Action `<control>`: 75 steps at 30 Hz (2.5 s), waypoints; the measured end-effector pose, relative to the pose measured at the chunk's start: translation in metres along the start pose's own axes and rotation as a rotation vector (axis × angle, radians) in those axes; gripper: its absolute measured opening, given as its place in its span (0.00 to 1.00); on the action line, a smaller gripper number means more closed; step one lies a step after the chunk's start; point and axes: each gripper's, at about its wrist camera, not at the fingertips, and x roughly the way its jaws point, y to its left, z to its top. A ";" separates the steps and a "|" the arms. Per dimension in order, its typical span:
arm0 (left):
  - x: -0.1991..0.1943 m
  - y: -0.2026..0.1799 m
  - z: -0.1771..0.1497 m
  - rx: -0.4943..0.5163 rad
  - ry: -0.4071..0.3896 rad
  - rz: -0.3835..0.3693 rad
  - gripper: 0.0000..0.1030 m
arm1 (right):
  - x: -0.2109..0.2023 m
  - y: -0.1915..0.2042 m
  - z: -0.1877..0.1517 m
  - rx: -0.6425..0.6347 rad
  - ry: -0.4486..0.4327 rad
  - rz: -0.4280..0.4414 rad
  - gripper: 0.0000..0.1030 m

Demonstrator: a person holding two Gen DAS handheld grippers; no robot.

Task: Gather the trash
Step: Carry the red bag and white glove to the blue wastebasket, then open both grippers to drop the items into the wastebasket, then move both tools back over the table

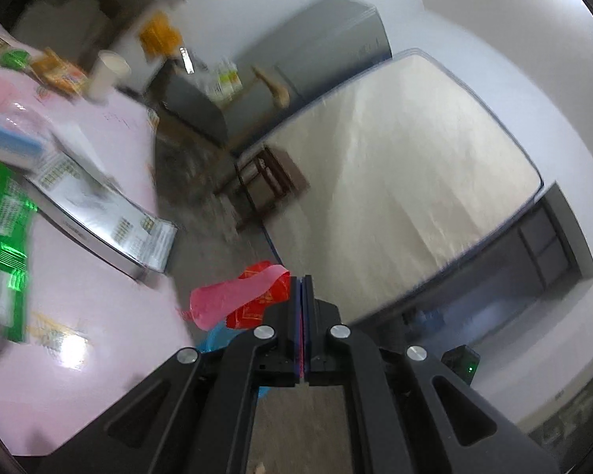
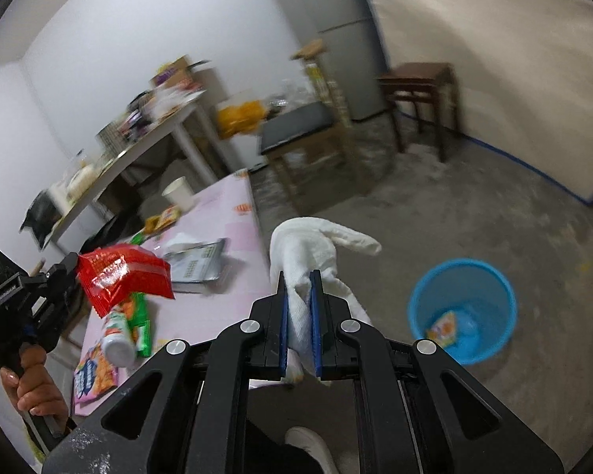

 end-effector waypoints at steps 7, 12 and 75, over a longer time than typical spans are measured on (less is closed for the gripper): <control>0.122 -0.029 -0.027 0.025 0.242 0.010 0.00 | 0.002 -0.079 -0.013 0.161 0.001 -0.089 0.08; 0.219 -0.037 -0.056 0.058 0.428 0.054 0.00 | 0.024 -0.130 -0.021 0.276 0.026 -0.147 0.08; -0.054 0.018 0.038 0.116 -0.110 0.447 0.90 | 0.076 0.079 0.059 -0.162 0.166 0.249 0.83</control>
